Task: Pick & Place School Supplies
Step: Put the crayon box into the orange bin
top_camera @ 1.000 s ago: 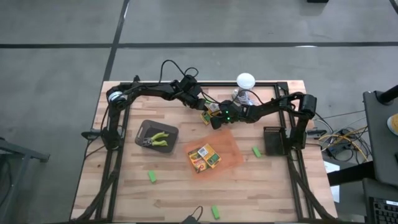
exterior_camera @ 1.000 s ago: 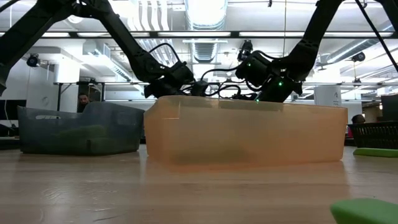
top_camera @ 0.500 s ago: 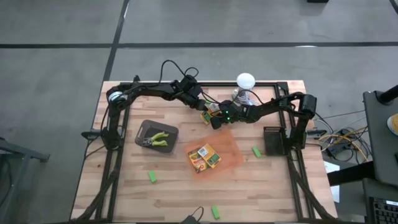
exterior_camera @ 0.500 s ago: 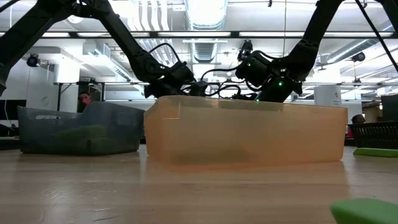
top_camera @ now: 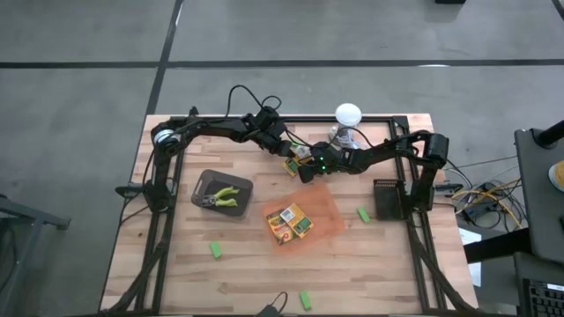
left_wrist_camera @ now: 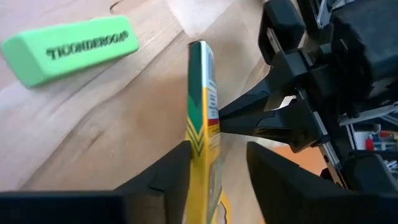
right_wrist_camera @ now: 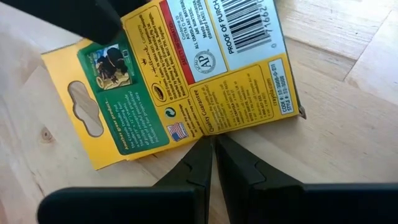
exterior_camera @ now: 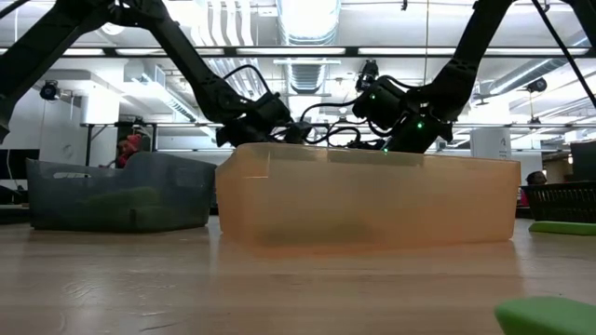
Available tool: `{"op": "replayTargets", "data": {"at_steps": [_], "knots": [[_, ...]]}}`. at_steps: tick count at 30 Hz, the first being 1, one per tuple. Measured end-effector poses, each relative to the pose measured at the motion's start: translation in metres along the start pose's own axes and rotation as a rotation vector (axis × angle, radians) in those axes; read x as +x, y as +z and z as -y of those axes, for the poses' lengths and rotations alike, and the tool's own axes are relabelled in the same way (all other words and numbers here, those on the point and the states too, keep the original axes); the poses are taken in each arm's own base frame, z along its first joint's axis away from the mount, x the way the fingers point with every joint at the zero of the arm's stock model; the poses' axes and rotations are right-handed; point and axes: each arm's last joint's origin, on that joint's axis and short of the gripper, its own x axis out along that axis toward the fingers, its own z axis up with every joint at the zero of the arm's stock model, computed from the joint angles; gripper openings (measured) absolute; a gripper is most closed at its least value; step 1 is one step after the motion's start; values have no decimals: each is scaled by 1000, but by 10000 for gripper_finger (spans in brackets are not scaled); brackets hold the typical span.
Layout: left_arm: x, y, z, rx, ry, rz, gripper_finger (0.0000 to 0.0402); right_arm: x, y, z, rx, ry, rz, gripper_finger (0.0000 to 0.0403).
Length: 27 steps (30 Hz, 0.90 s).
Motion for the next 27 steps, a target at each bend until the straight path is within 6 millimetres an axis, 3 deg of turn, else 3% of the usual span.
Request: {"op": "replayTargets", "data": {"at_steps": [8,20,27], "knots": [[0,0,0,-17,0,-1,244,0,0,0,0,0,0,26],[1,-5,7,-7,-173,-122,246,0,0,0,-2,-1,0,26],[3,-7,10,23,-179,-131,246,0,0,0,1,0,1,26]]}}
